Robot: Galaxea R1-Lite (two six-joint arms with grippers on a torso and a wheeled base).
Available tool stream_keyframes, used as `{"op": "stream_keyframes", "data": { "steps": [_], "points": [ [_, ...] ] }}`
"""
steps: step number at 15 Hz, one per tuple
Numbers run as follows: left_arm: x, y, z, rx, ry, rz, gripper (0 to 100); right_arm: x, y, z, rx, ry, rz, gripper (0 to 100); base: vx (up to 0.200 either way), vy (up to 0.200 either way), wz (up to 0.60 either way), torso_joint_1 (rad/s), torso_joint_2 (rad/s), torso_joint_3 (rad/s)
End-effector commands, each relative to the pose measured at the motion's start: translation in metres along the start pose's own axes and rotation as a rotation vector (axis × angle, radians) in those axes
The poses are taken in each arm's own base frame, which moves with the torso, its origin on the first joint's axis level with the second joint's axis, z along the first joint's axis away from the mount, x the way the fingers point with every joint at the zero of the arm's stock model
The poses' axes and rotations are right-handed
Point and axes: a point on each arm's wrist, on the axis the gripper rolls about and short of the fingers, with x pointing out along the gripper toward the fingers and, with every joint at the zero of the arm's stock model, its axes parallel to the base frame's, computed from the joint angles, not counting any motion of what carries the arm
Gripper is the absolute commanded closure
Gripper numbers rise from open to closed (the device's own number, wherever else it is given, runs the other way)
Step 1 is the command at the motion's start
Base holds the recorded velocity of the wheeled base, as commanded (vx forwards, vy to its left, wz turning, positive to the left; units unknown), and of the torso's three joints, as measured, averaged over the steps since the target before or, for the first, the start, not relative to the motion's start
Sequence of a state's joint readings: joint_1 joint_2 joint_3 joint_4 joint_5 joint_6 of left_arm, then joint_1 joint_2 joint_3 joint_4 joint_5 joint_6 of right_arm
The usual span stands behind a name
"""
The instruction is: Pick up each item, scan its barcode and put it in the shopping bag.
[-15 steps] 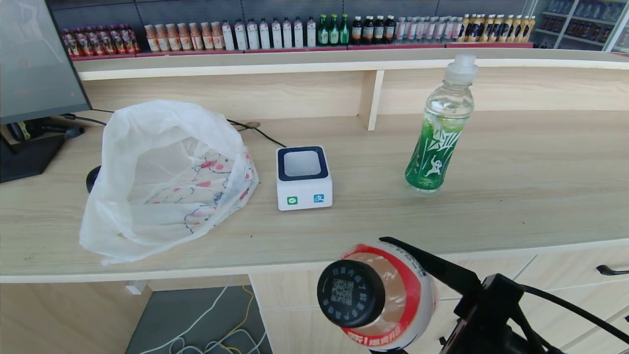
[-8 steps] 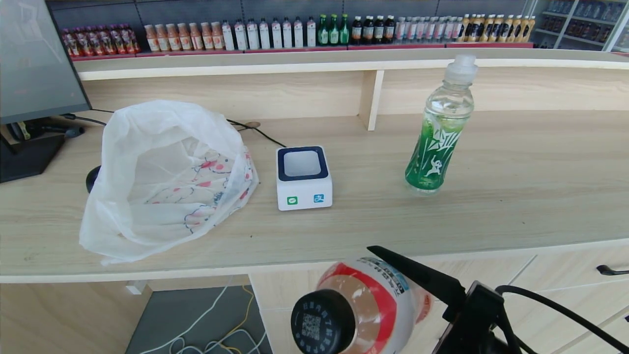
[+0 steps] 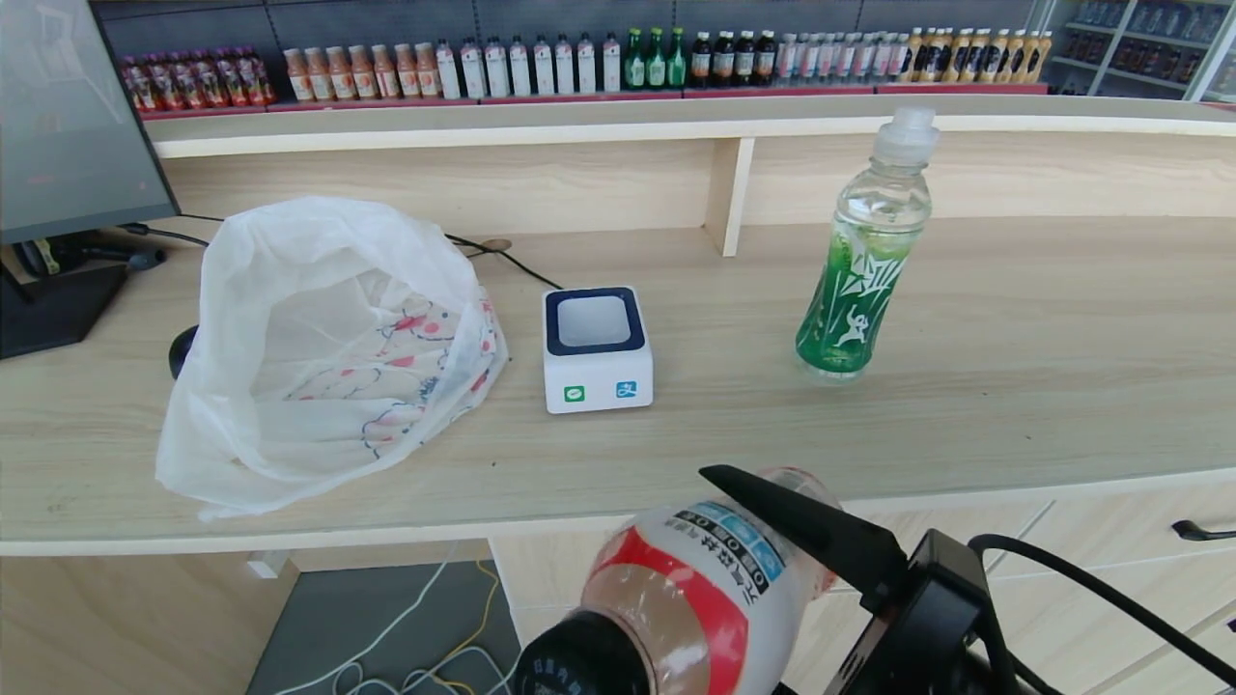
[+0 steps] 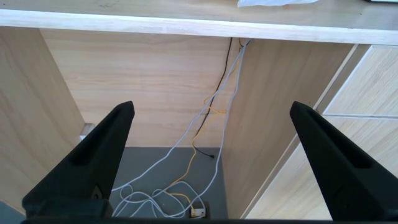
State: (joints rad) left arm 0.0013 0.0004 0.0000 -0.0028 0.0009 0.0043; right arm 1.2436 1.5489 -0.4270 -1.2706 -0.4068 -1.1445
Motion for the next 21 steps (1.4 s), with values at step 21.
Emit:
{"op": "stream_keyframes", "data": {
  "steps": [21],
  "points": [
    [0.0,0.0,0.0,0.0,-0.001,0.001,0,0.016,-0.014,0.013,-0.404,-0.172,-0.071,100,0.0,0.0,0.0,0.0,0.0,0.0]
  ]
}}
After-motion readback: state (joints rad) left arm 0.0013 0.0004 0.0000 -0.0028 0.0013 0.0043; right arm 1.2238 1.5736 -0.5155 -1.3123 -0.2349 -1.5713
